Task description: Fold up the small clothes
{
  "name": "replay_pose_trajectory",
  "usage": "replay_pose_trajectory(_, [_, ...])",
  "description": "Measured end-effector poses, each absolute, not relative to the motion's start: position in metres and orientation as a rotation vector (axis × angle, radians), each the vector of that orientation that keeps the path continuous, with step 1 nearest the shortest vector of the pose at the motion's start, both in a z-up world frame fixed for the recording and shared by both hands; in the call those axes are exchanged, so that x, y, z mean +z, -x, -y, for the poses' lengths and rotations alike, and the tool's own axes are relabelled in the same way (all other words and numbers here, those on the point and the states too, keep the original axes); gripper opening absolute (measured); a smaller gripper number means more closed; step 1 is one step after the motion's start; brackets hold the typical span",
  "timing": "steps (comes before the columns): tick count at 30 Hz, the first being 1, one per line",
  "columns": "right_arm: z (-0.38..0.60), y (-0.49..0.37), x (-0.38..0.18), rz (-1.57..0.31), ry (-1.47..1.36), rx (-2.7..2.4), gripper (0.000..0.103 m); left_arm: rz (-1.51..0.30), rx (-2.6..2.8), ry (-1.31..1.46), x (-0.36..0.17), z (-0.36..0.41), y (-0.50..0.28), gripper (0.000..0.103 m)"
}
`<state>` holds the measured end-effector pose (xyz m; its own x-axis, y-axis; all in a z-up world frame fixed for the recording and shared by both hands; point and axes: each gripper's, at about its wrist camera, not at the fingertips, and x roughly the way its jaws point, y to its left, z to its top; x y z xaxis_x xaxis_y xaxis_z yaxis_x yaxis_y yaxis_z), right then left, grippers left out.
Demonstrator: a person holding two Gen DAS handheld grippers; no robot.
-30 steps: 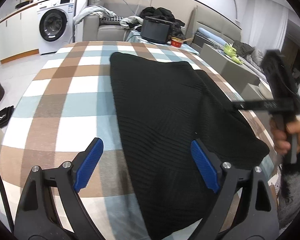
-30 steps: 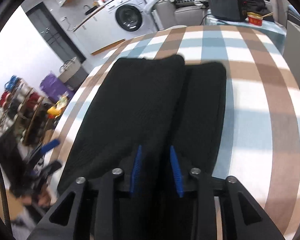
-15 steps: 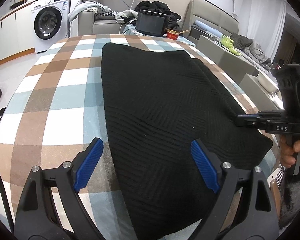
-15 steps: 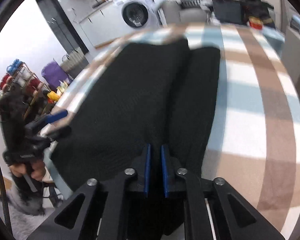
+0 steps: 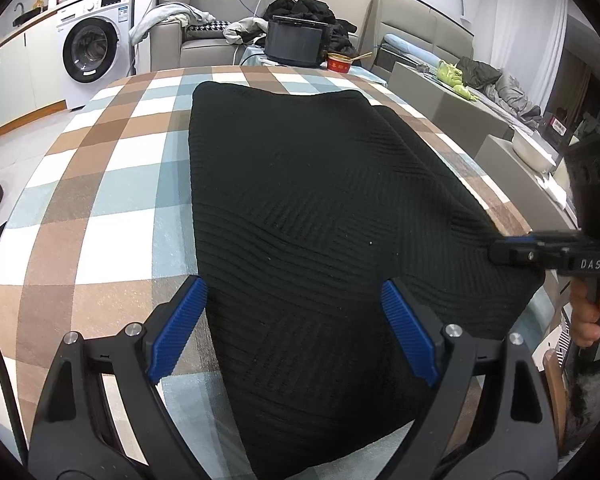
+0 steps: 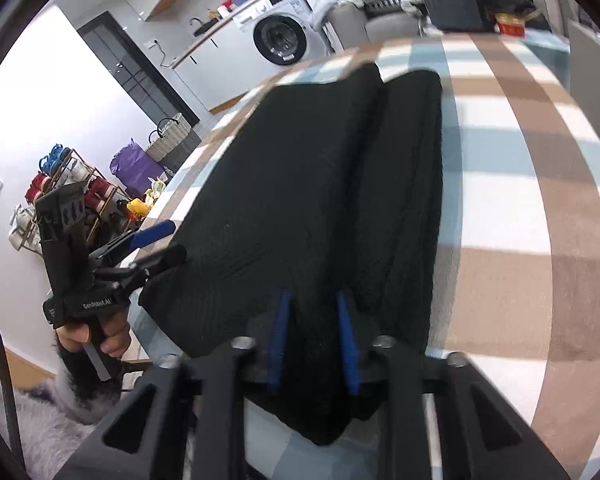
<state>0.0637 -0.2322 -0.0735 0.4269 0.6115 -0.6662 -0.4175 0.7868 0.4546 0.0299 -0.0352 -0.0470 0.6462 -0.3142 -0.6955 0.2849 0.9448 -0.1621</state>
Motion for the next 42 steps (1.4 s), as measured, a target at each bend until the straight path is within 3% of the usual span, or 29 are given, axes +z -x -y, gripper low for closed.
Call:
replay_pose_trajectory(4, [0.229, -0.054, -0.055, -0.866, -0.196, 0.668, 0.011, -0.797, -0.338, 0.037, -0.048, 0.035, -0.028, 0.088])
replay_pose_trajectory(8, [0.230, -0.057, -0.068, -0.932, -0.111, 0.524, 0.013, -0.792, -0.331, 0.032, -0.049, 0.035, -0.024, 0.088])
replay_pose_trajectory(16, [0.232, -0.030, -0.041, -0.865, -0.127, 0.581, 0.027, -0.767, -0.383, 0.013, -0.043, 0.045, -0.002, 0.088])
replay_pose_trajectory(29, [0.198, -0.023, -0.066, -0.914, 0.077, 0.651, 0.024, -0.803, -0.439, -0.050, -0.061, 0.060, 0.008, 0.090])
replay_pose_trajectory(32, [0.216, -0.022, -0.055, -0.885, 0.038, 0.624, 0.028, -0.803, -0.438, -0.045, -0.061, 0.059, 0.007, 0.091])
replay_pose_trajectory(34, [0.227, -0.028, -0.056, -0.875, -0.011, 0.573, 0.038, -0.802, -0.437, -0.040, -0.061, 0.059, 0.007, 0.091])
replay_pose_trajectory(38, [0.237, -0.042, -0.073, -0.919, -0.131, 0.557, 0.038, -0.803, -0.434, -0.026, -0.060, 0.057, 0.006, 0.091])
replay_pose_trajectory(39, [0.238, -0.043, -0.075, -0.916, -0.143, 0.571, 0.034, -0.802, -0.433, -0.023, -0.060, 0.056, 0.006, 0.091])
replay_pose_trajectory(40, [0.237, -0.043, -0.076, -0.913, -0.130, 0.569, 0.017, -0.798, -0.430, -0.015, -0.059, 0.054, 0.005, 0.091])
replay_pose_trajectory(41, [0.235, -0.041, -0.073, -0.880, -0.107, 0.564, 0.010, -0.787, -0.424, -0.001, -0.058, 0.052, 0.005, 0.091])
replay_pose_trajectory(42, [0.235, -0.041, -0.070, -0.857, -0.114, 0.562, 0.009, -0.773, -0.413, 0.018, -0.056, 0.049, 0.005, 0.091])
